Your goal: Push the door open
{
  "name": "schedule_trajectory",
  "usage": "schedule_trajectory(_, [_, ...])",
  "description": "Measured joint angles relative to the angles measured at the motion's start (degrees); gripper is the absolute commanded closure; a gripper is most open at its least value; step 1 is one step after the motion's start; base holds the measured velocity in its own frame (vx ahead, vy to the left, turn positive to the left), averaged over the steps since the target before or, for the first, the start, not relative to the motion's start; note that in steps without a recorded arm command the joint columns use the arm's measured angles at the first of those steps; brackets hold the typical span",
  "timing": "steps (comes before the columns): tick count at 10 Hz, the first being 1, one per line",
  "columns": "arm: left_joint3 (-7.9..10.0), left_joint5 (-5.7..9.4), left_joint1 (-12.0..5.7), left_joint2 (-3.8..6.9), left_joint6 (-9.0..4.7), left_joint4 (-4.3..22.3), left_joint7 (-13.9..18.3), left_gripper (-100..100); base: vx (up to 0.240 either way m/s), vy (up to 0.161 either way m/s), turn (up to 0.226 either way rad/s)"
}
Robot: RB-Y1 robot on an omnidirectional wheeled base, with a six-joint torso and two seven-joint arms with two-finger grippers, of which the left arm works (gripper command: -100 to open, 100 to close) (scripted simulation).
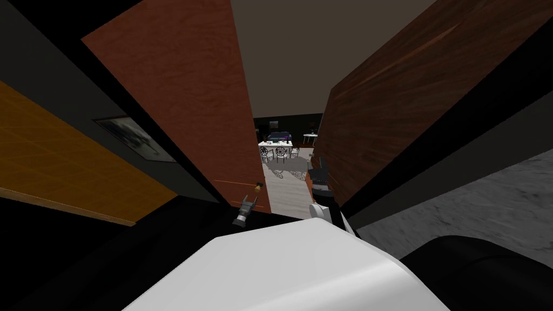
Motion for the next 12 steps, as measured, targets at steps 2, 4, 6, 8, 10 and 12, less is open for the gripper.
schedule_trajectory(2, [0.29,0.23,-0.23,-0.85,-0.28,0.79,-0.54,-100,0.220,-0.045,-0.025])
schedule_trajectory(4, [0.45,0.37,-0.27,-2.81,-0.41,1.10,-0.88,-100,0.117,-0.010,-0.008])
schedule_trajectory(6, [0.24,0.29,-0.28,-3.01,-0.51,1.15,-0.89,100,-0.015,-0.008,-0.020])
schedule_trajectory(8, [0.26,0.29,-0.43,-2.97,-0.29,1.18,-0.87,100,-0.005,0.000,0.000])
schedule_trajectory(10, [0.24,0.28,-0.44,-3.00,-0.27,1.18,-0.90,100,0.000,0.000,0.000])
schedule_trajectory(12, [0.09,0.73,-0.46,-2.92,-0.28,1.39,-0.16,100,0.020,-0.006,-0.028])
